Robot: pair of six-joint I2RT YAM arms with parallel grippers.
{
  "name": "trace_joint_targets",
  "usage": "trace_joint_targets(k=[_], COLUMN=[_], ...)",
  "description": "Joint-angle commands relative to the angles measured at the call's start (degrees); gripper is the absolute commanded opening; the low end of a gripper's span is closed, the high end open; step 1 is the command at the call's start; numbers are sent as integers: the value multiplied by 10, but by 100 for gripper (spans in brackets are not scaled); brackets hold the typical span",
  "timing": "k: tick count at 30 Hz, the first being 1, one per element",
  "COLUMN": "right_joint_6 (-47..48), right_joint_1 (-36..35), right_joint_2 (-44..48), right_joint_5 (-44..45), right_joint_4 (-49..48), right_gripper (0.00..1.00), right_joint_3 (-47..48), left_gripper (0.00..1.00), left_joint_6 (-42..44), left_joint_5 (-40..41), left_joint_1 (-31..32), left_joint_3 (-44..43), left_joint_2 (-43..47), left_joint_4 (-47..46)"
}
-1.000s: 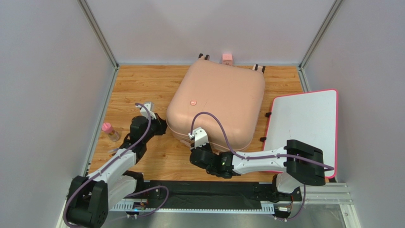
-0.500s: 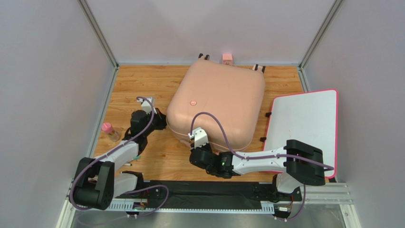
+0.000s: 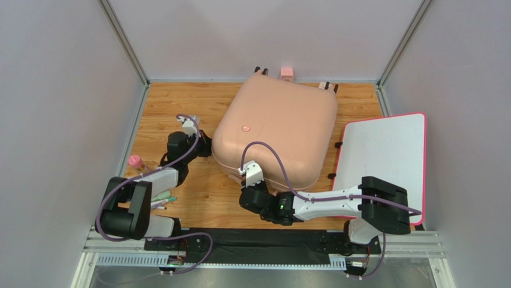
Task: Pack the luggage
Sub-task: Zip the luggage at the center of the board.
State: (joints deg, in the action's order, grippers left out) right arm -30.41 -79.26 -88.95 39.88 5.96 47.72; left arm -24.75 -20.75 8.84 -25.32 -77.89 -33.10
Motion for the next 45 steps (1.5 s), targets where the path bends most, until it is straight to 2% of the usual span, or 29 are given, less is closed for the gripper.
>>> trace_joint_targets(k=[1,9,11,18,25,34,40,45], right_joint_6=[-32,-23,-18,-9,29,102,167,199], right_joint_1=[-21,-22,-21,-22,-20,10,24,25], right_joint_2=[5,5,-1,-13,-27,-54,-71,-95], right_joint_5=[-28,-9,-3,20,42,26,-15,-58], right_joint_4=[170,158,155,155,138,80,28,0], right_gripper=[0,1,4,41,54,58,58,52], right_joint_3=[-39,-22,-9,27,56,78,97,119], left_gripper=[0,0,0,0,0,0,0,0], left_joint_6=[-1,-25,-25,-23,-20,-17,-16,-12], left_joint_5=[46,21,21,15,11,8,3,4], left_joint_1=[-16,-9,1,5,5,5,5,5], left_joint_3=[-40,15,27,42,53,65,63,63], left_joint_2=[-26,17,37,48,63,81,80,80], left_joint_4=[-91,-120,-125,-125,-125,-120,-117,-115])
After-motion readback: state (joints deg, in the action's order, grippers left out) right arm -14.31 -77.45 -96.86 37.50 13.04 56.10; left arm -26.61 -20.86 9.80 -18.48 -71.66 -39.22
